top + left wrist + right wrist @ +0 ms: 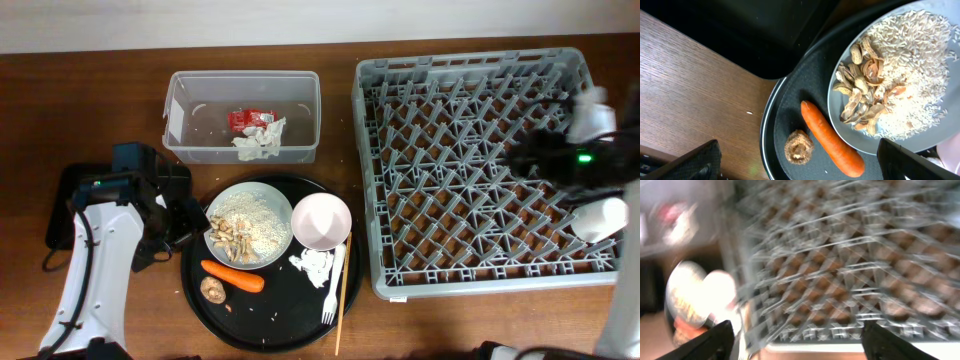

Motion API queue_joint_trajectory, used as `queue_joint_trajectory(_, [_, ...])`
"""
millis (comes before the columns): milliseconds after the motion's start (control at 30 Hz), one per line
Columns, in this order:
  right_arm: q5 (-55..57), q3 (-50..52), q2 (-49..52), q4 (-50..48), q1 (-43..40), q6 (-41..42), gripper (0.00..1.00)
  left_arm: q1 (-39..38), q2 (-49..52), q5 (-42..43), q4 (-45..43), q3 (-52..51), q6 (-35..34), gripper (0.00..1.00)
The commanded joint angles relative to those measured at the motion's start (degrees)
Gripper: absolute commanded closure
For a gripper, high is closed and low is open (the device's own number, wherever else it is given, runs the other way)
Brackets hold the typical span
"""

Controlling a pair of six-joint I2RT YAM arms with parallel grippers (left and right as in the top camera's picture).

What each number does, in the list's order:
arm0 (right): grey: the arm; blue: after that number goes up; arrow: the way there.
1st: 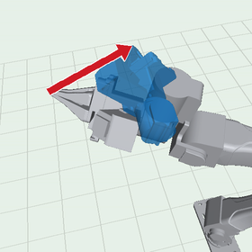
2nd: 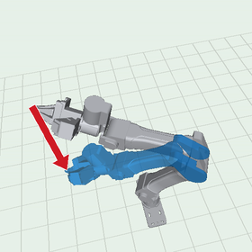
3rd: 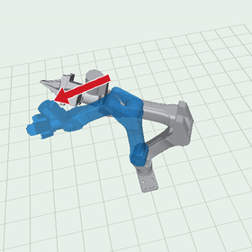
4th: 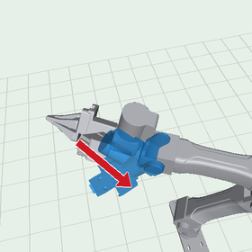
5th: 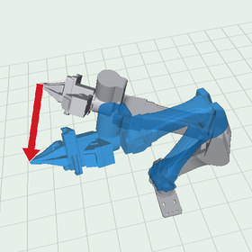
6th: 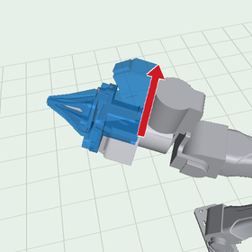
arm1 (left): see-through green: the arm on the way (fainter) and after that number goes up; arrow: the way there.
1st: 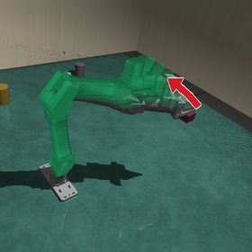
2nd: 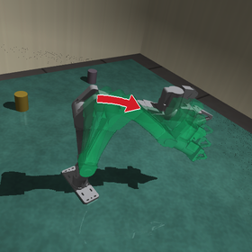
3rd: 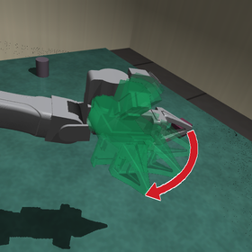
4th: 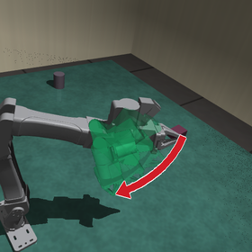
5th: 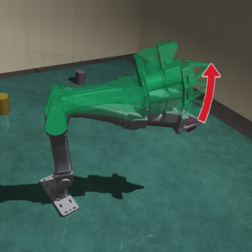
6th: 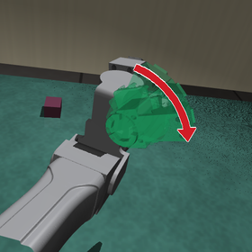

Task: Sort waste into correct bins and load items into the dishwasher rack
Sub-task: 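Grasp the pink bowl rim with the right gripper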

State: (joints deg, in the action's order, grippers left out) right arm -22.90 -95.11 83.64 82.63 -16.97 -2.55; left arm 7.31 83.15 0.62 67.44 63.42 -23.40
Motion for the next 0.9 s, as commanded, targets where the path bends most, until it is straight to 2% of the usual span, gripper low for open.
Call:
queue_joint_trajectory(0, [-1.5, -0.2, -0.4, -0.5, 15.0, -3.2, 0.18, 0.4, 0.3, -0.4, -0.2, -0.3, 0.7, 0.01])
queue_joint_trajectory(133, [7.0, -0.2, 3.7, -2.9, 33.4, -3.0, 0.17, 0.4, 0.3, -0.4, -0.2, -0.3, 0.7, 0.01])
queue_joint_trajectory(233, [7.3, -0.2, 9.5, -3.6, 41.5, -3.0, 0.18, 0.4, 0.3, -0.4, -0.2, -0.3, 0.7, 0.01])
queue_joint_trajectory(333, [7.3, -0.2, 16.2, -5.0, 45.8, -3.0, 0.17, 0.4, 0.3, -0.4, -0.2, -0.3, 0.7, 0.01])
queue_joint_trajectory(533, [7.6, -0.1, 27.2, -8.9, 48.1, -3.0, 0.19, 0.4, 0.3, -0.4, -0.2, -0.3, 0.7, 0.01])
queue_joint_trajectory(700, [9.5, 0.1, 32.3, -13.8, 48.1, -3.0, 0.2, 0.4, 0.3, -0.4, -0.1, -0.3, 0.7, 0.01])
queue_joint_trajectory(867, [11.3, 0.1, 36.7, -14.8, 48.1, -2.4, 0.21, 0.4, 0.3, -0.4, -0.1, -0.3, 0.7, 0.01])
